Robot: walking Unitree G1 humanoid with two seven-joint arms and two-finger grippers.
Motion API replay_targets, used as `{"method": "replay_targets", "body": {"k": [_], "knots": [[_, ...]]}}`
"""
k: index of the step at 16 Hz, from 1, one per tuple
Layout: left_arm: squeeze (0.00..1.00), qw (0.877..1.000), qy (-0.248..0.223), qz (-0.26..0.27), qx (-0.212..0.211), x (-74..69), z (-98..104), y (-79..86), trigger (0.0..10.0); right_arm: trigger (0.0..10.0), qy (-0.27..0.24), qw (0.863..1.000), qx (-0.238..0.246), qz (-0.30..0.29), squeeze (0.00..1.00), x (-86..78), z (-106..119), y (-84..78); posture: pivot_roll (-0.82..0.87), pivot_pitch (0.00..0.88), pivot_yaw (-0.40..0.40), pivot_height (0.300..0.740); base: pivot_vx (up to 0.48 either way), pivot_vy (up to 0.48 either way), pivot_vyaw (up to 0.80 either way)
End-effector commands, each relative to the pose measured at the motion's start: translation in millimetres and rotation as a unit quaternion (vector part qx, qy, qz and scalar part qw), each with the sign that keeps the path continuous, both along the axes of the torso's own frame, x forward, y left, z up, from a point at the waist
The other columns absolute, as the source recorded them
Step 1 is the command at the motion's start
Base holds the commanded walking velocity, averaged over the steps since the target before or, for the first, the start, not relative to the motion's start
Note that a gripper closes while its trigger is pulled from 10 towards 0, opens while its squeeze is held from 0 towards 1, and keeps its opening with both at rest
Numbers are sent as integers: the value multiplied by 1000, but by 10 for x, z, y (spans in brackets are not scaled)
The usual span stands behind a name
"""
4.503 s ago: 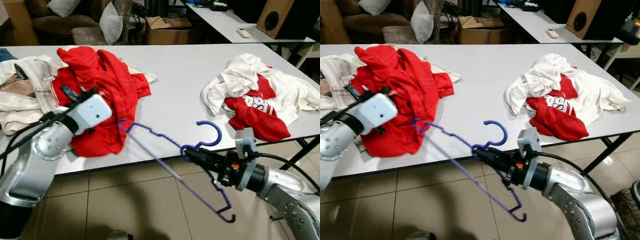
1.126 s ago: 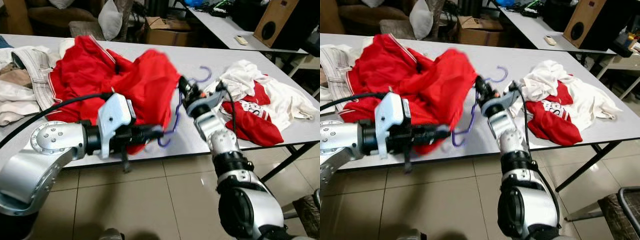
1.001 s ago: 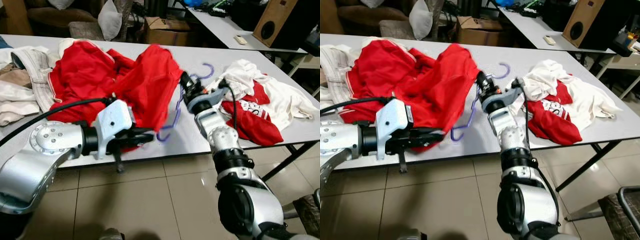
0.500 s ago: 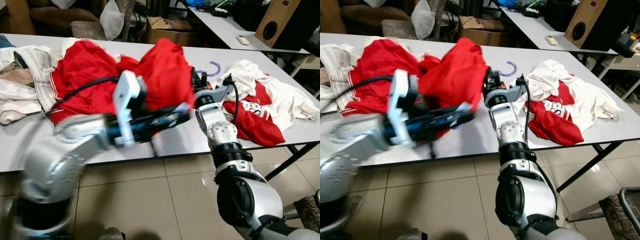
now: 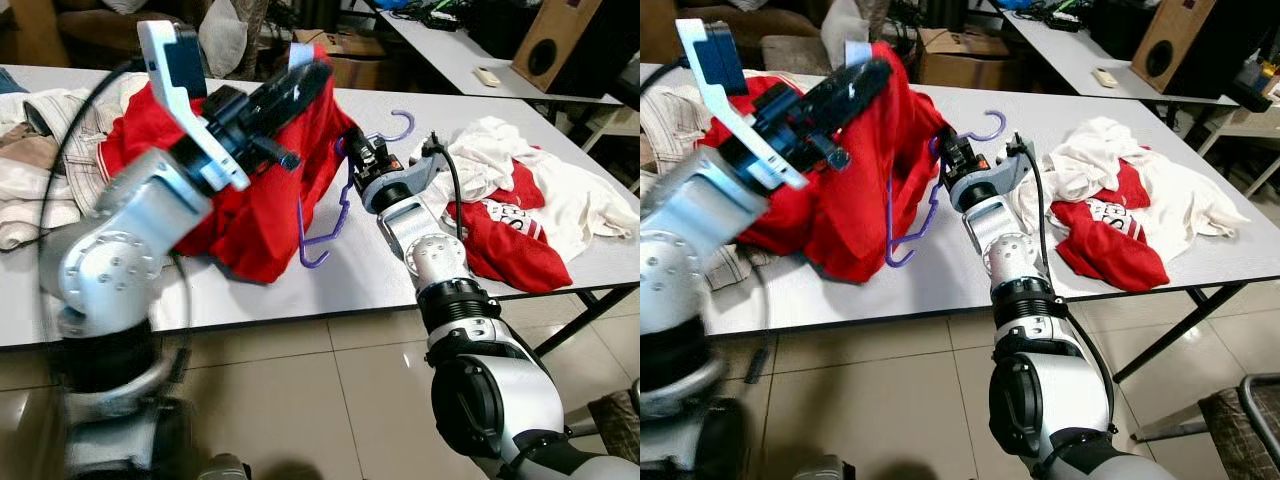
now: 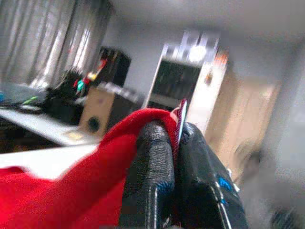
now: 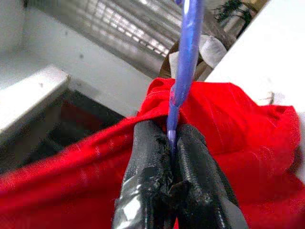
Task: Hang hanger
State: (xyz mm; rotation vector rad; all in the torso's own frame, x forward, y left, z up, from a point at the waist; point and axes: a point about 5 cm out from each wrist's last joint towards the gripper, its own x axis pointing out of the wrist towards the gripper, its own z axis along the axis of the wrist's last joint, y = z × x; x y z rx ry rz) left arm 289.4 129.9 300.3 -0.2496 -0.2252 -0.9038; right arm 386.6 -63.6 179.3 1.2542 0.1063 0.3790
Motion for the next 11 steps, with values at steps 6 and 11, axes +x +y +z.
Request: {"method": "replay_targets", "body": {"k": [6,11], "knots": [[0,984,16,-78,161,-171,-291,67,0,10000,16,986,163,-37,0,9,214,105,89,0,-104,740,0,0,0],[0,969,22,-190,155,-395,-383,-165,0,10000,43,968,229,-95,0,90,231,19,104,0,-110,740,0,0,0]]}}
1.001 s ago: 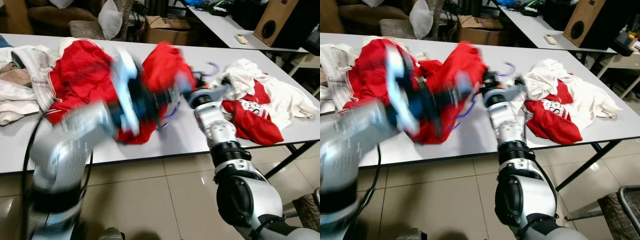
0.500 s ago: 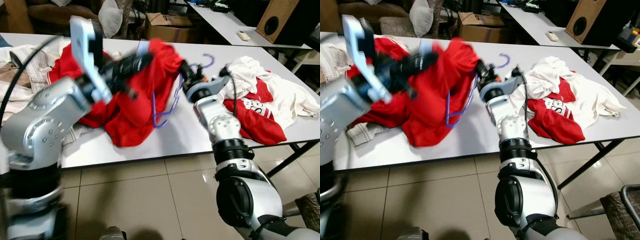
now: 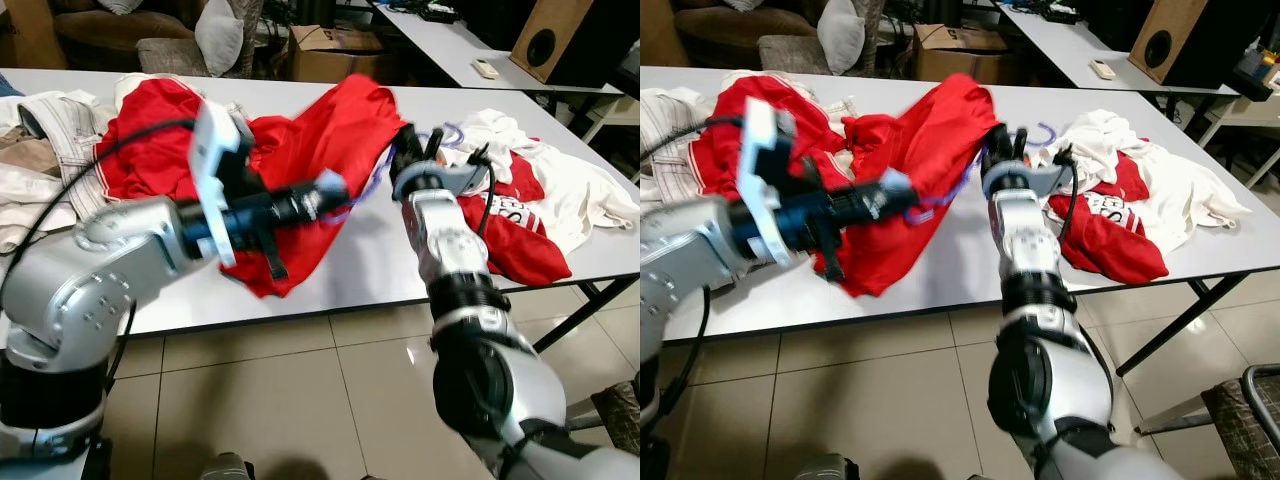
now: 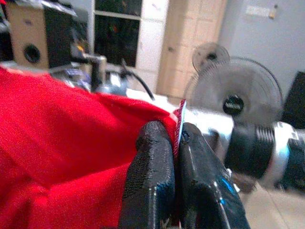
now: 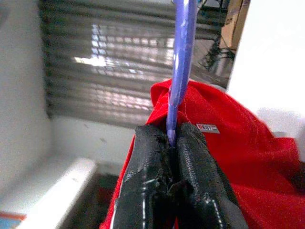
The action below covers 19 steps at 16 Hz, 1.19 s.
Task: Hang hanger
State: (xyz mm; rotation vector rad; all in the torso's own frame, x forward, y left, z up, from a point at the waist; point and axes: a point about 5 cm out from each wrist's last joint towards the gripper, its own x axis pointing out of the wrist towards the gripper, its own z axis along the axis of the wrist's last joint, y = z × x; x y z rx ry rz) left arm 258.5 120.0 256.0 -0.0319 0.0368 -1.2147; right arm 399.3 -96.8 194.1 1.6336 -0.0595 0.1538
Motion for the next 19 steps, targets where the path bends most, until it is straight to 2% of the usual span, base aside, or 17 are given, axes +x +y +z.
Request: {"method": "replay_targets", "body": {"k": [1,3,5,6,7,8,9,11,12,13,14,15,16,17,18,19], "knots": [[0,999,-8,-33,7,-75,11,-71,0,10000,0,998,68,18,0,-22,108,351,108,0,-113,740,0,0,0],[0,1000,0,-24,8,-51,-18,-71,0,10000,-2,998,65,17,0,-9,138,377,114,0,-119,740,0,0,0],[0,997,0,-69,-42,-134,84,-216,0,10000,9,998,53,15,0,1,112,423,119,0,-123,740,0,0,0],[0,995,-3,-69,-74,-115,148,-280,0,10000,6,999,21,30,0,-3,118,486,119,0,-124,740,0,0,0],[0,993,-15,-49,-102,-49,227,-327,0,10000,-3,998,-16,53,0,-22,132,578,118,0,-124,740,0,0,0],[0,990,-47,19,-134,132,367,-360,0,10000,-22,992,-75,99,0,-78,144,754,115,0,-123,740,0,0,0],[0,986,-57,54,-150,226,444,-350,0,10000,-36,985,-116,126,0,-120,137,846,114,0,-122,740,0,0,0],[0,982,-65,79,-157,293,511,-329,0,10000,-45,979,-134,148,0,-160,122,910,111,0,-120,740,0,0,0],[0,983,-114,122,-78,382,497,-299,0,10000,-50,973,-120,191,0,-246,102,954,101,0,-111,740,0,0,0],[0,984,-123,122,-31,374,423,-306,3882,10000,-52,972,-112,198,0,-285,94,898,94,0,-105,740,0,0,0],[0,986,-124,112,-6,342,372,-334,7608,10000,-53,973,-109,198,0,-309,82,835,89,0,-100,740,0,0,0],[0,986,-124,108,-2,330,362,-346,10000,10000,-53,973,-108,197,0,-317,75,800,89,0,-100,740,0,0,0],[0,990,-110,92,10,295,309,-405,10000,10000,-55,972,-108,199,0,-340,64,727,78,0,-93,740,0,0,0],[1000,993,-86,84,18,299,256,-436,10000,10000,-60,970,-114,205,0,-373,63,682,72,0,-89,740,0,0,0],[1000,991,-82,99,39,350,228,-421,10000,10000,-66,968,-120,211,0,-415,64,647,68,0,-85,740,0,0,0],[1000,991,-81,98,41,355,232,-414,10000,10000,-66,967,-122,213,0,-436,64,626,68,0,-82,740,0,0,0]]}}
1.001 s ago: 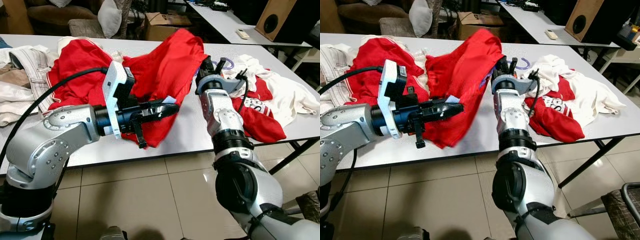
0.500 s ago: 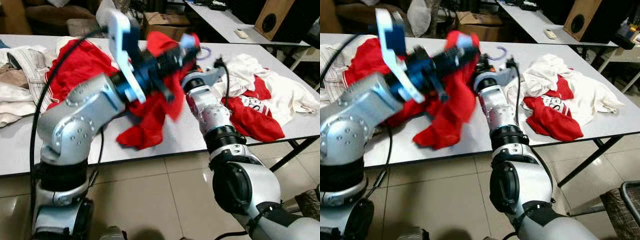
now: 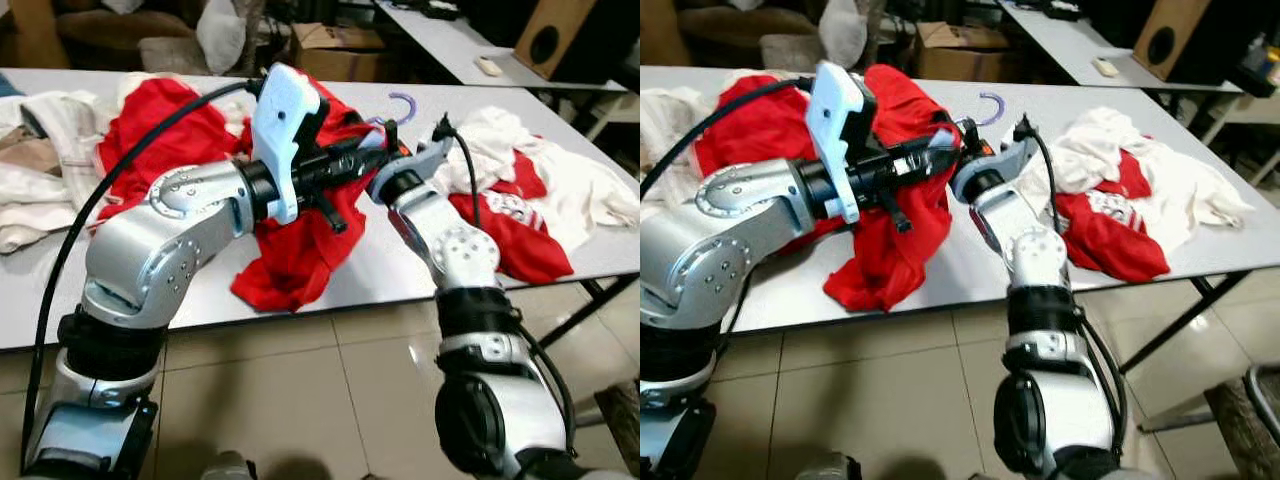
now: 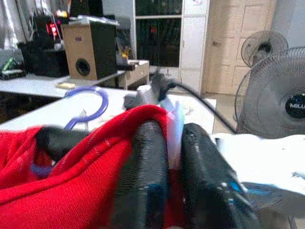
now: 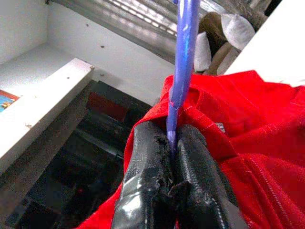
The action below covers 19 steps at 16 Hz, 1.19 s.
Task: Hang hanger
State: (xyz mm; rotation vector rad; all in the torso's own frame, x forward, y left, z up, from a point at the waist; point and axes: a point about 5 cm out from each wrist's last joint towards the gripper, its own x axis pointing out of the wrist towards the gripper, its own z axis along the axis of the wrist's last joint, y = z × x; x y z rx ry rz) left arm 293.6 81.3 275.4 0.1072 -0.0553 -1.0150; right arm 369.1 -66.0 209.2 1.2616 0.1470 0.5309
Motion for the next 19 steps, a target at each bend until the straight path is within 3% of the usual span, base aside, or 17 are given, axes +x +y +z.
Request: {"method": "replay_targets", "body": {"k": [1,2,3,6,10,13,15,16,17,18,19], "knots": [[1000,999,4,-44,2,-81,57,-36,10000,10000,23,998,50,31,0,-161,-101,274,66,0,-75,740,0,0,0],[1000,995,17,-91,24,-206,10,-58,10000,10000,28,998,49,21,0,-163,-132,222,67,0,-65,740,0,0,0],[1000,994,21,-101,46,-245,-38,-60,10000,10000,30,998,49,17,0,-163,-144,201,69,0,-60,740,0,0,0],[1000,978,8,-69,196,-228,-224,88,10000,10000,37,998,41,-18,0,-148,-216,61,99,0,-11,740,0,0,0],[1000,976,6,-96,193,-273,-40,151,10000,10000,28,999,-3,-36,0,-162,-297,-45,142,0,24,740,0,0,0],[1000,970,-3,-141,199,-373,-13,130,10000,10000,23,999,-1,-38,0,-162,-314,-80,154,0,43,740,0,0,0],[1000,974,-3,-155,164,-364,81,129,10000,10000,13,999,20,-48,0,-159,-308,-115,147,0,63,740,0,0,0],[1000,980,-1,-161,120,-344,170,146,10000,10000,13,998,35,-54,0,-159,-298,-122,129,0,65,740,0,0,0],[1000,984,-5,-177,33,-332,307,185,10000,10000,10,996,63,-55,0,-171,-261,-138,119,0,58,740,0,0,0],[1000,983,-6,-181,11,-329,337,199,10000,10000,8,996,70,-55,0,-175,-252,-142,119,0,58,740,0,0,0],[1000,986,-17,-121,-110,-196,469,375,10000,10000,-5,998,40,-49,0,-204,-236,-186,101,0,35,740,0,0,0]]}}
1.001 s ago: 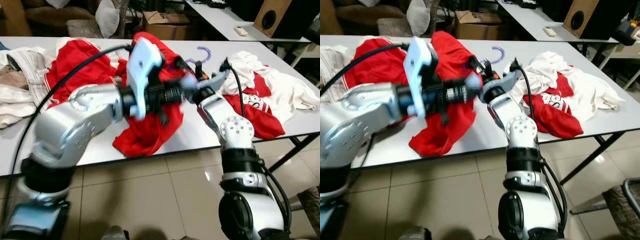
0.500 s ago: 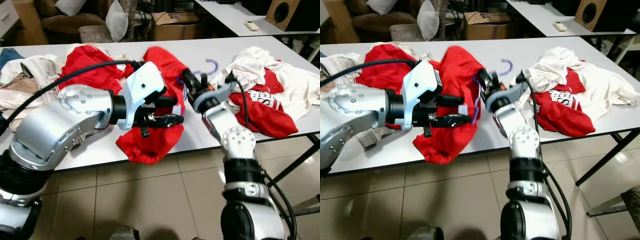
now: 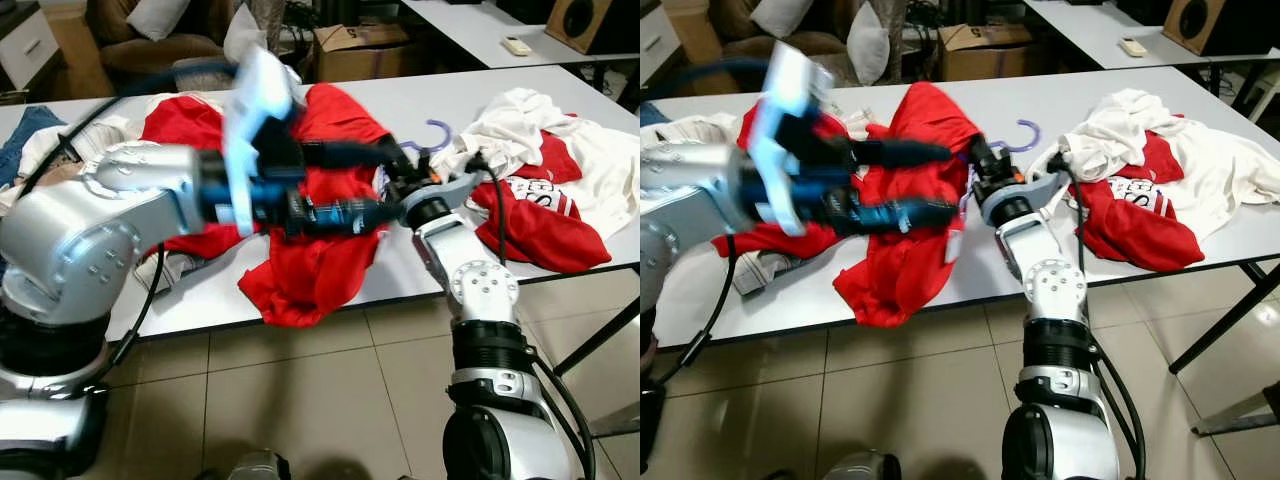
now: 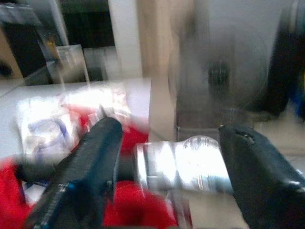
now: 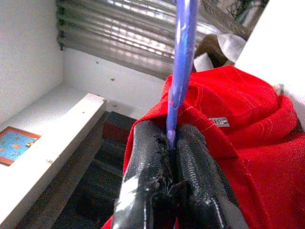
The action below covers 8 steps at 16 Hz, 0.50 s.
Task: Hang hanger
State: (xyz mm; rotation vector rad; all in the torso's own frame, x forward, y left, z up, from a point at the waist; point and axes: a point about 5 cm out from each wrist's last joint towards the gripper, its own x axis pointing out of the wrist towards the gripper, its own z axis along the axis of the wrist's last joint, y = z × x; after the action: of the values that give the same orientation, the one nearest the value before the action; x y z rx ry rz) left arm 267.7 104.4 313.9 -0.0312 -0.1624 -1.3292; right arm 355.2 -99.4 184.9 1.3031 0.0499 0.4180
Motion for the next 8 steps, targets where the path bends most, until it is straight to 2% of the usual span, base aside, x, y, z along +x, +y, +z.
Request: {"method": "replay_targets", "body": {"k": [1,2,3,4,5,6,7,8], "knots": [[1000,998,-1,40,-38,62,84,144,10000,10000,-7,1000,19,19,0,-65,7,147,101,0,35,740,0,0,0],[1000,998,-1,40,-38,62,84,144,10000,10000,-7,1000,19,19,0,-65,7,147,101,0,35,740,0,0,0],[1000,994,8,74,-81,123,110,263,10000,10000,-17,1000,-3,26,0,-88,14,138,90,0,25,740,0,0,0],[1000,970,33,219,-98,256,-54,672,10000,10000,-56,996,-61,39,0,-192,12,54,75,0,13,740,0,0,775],[1000,970,33,219,-98,256,-54,672,10000,10000,-56,996,-61,39,0,-192,12,54,75,0,13,740,0,0,775],[1000,950,51,302,-55,281,-280,886,10000,10000,-78,992,-82,50,0,-272,16,14,59,0,26,740,0,0,769],[1000,896,113,428,17,123,-916,1188,10000,10000,-120,987,-87,60,0,-484,159,-139,34,0,37,740,0,0,763],[1000,888,123,443,23,83,-1017,1195,10000,10000,-130,987,-80,60,0,-526,218,-179,36,0,35,740,0,0,763]]}}
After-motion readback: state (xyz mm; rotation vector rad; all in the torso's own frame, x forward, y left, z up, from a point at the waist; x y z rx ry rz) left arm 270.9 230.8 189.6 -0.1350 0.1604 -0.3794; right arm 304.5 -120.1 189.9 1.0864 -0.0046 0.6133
